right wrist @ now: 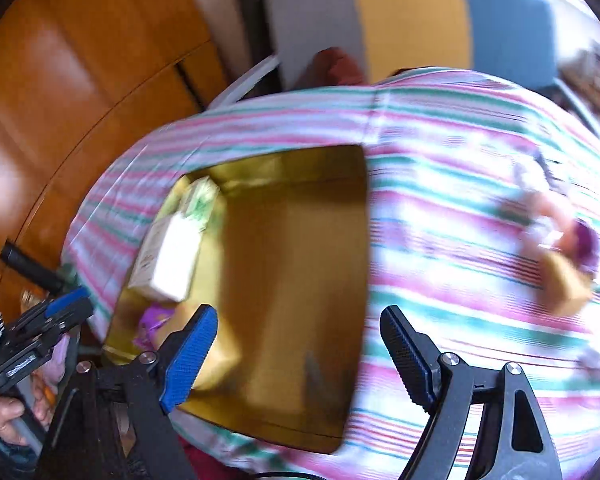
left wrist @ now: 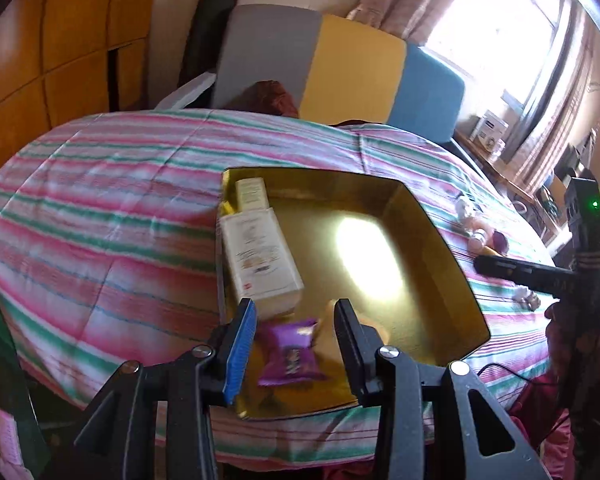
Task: Organize objects
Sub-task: 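Carry the yellow sponge into the tray and open the right tool, then move both tools back toward the remaining items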
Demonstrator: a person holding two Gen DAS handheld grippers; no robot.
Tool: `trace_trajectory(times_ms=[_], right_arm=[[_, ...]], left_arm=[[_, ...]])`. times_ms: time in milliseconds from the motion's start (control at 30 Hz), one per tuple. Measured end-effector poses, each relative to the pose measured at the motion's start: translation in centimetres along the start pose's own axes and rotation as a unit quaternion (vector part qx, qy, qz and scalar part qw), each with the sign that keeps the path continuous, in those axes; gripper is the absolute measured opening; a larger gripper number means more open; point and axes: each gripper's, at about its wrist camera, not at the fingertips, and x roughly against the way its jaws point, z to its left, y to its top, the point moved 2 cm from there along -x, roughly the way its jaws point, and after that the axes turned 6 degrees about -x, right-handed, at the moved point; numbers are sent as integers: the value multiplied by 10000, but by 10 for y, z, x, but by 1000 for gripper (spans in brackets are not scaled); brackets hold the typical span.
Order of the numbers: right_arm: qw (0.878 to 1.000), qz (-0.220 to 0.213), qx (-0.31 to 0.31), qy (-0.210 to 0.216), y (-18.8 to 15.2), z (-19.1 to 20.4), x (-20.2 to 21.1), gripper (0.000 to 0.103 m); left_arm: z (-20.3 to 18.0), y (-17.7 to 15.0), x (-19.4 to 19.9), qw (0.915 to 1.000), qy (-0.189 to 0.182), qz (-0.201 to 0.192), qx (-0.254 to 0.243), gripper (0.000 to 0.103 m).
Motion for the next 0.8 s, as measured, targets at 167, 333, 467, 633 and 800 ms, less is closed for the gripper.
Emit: trace_trajectory(times_ms=[167, 333, 467, 633, 800], right_arm=[[9959, -335, -653, -526, 10, -78, 32, 85], [9807, -664, -1305, -1298, 15, -167, 64, 85], [9613, -991, -1925, -1702, 11, -234, 89, 85], [9362, -1218, -2969, -1436, -7, -293, 98, 85], [9300, -1461, -3137, -1238, -8, -298, 108, 87]], left_arm=[[-33, 22, -4, 9992, -177, -21, -370, 40], [-86, 47, -18, 9944, -518, 20, -921, 40], [-130, 65, -38, 9894, -796, 213, -1196, 40], [-196, 87, -65, 9787, -1066, 375, -1712, 40], [-249, 104, -111, 9697, -1269, 708, -1964, 40]])
